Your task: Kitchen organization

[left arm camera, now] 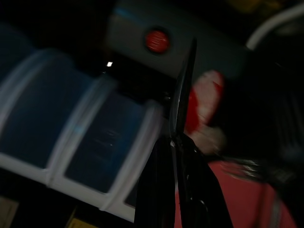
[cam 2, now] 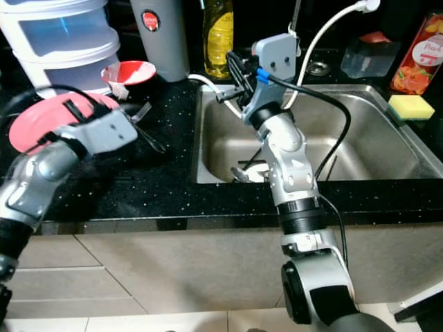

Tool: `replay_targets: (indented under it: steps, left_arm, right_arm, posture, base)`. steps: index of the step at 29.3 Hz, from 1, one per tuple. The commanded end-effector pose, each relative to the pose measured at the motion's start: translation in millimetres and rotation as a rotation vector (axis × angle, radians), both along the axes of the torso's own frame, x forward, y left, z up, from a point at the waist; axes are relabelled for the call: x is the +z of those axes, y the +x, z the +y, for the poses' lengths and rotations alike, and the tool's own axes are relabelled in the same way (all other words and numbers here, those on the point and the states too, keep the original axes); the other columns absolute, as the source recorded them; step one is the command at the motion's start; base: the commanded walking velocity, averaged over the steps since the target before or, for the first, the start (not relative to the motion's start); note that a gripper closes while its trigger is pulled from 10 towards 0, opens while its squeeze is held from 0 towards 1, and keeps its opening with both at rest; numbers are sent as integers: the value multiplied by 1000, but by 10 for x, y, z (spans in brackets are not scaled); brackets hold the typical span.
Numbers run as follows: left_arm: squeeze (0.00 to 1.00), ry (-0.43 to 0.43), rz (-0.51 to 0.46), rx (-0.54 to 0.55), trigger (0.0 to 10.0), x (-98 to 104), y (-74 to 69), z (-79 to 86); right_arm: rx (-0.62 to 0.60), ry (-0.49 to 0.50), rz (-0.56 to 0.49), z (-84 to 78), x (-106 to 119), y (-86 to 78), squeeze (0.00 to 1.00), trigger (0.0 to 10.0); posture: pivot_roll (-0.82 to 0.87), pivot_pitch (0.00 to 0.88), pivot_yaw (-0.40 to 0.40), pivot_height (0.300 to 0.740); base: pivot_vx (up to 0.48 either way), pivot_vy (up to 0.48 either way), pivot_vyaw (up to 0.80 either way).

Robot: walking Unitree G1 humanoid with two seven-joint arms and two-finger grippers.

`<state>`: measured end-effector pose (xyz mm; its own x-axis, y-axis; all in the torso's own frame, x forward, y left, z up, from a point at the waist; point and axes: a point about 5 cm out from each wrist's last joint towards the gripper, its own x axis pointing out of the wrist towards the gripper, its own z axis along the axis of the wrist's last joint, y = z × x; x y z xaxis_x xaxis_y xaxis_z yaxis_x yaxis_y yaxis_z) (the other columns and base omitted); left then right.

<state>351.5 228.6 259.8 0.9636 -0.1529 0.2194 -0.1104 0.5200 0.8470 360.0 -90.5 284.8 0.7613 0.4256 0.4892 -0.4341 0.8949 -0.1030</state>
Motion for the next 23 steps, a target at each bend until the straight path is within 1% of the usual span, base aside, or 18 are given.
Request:
replay_targets:
  steps: [1,2,3,4,5,6,7,8,9,10,11,12,15,16,17,18,20,23]
  left_arm:
    - [0,-51,-48,-1,10000,120,9,-37]
    - [0,-110,-121,-6,10000,347,-1,-52]
    - [0,-110,-121,-6,10000,347,-1,-52]
    - [0,-173,-182,-23,10000,549,-19,-75]
    - [0,-173,-182,-23,10000,549,-19,-75]
    - [0,-240,-231,-48,10000,730,-35,-111]
    - [0,-240,-231,-48,10000,730,-35,-111]
    - [0,-371,-254,-92,10000,899,-30,-156]
    - [0,-371,-254,-92,10000,899,-30,-156]
    - [0,-563,-257,-152,10000,1041,0,-190]
    - [0,-918,-171,-314,10000,1181,110,-308]
    - [0,-918,-171,-314,10000,1181,110,-308]
    - [0,-1118,0,-436,10000,1138,248,-484]
    - [0,-1118,0,-436,10000,1138,248,-484]
    - [0,-1155,105,-452,10000,1068,316,-569]
    - [0,-1155,105,-452,10000,1068,316,-569]
    - [0,-1215,353,-472,10000,859,473,-852]
    - [0,-1241,535,-418,10000,628,576,-1085]
  right_arm:
    - [8,3,-2,17,30,2,0,10000]
    - [8,4,-3,18,35,4,0,10000]
    - [8,4,-3,18,35,4,0,10000]
    - [9,4,-4,19,37,6,0,10000]
    - [9,4,-4,19,37,6,0,10000]
    - [9,4,-4,19,38,6,0,10000]
    - [9,4,-4,19,38,6,0,10000]
    - [9,5,-4,21,38,6,0,10000]
    - [9,5,-4,21,38,6,0,10000]
    - [9,6,-4,25,37,6,0,10000]
    - [13,10,-9,43,49,0,0,10000]
    - [13,10,-9,43,49,0,0,10000]
    - [12,9,-22,52,82,-7,0,10000]
    - [12,9,-22,52,82,-7,0,10000]
    - [10,5,-29,48,97,-11,0,10000]
    - [10,5,-29,48,97,-11,0,10000]
    - [-77,-70,-21,-72,81,44,0,10000]
    - [-144,-108,2,-253,49,88,0,10000]
  posture:
    - [117,5,-30,740]
    - [117,2,-30,740]
    - [117,2,-30,740]
    - [117,2,-30,740]
    - [117,2,-30,740]
    - [118,1,-29,740]
    - [118,1,-29,740]
    - [122,1,-30,740]
    - [122,1,-30,740]
    - [123,0,-29,740]
    - [122,0,-25,740]
    - [122,0,-25,740]
    - [104,1,-13,740]
    - [104,1,-13,740]
    - [104,1,-13,740]
    - [104,1,-13,740]
    - [84,7,-4,740]
    - [60,15,15,740]
  base:
    - [0,0,0]
    - [0,0,0]
    - [0,0,0]
    - [0,0,0]
    - [0,0,0]
    - [0,0,0]
    - [0,0,0]
    - [0,0,0]
    - [0,0,0]
    - [0,0,0]
    - [0,0,0]
    - [0,0,0]
    - [0,0,0]
    - [0,0,0]
    - [0,0,0]
    - [0,0,0]
    - [0,0,0]
    - [0,0,0]
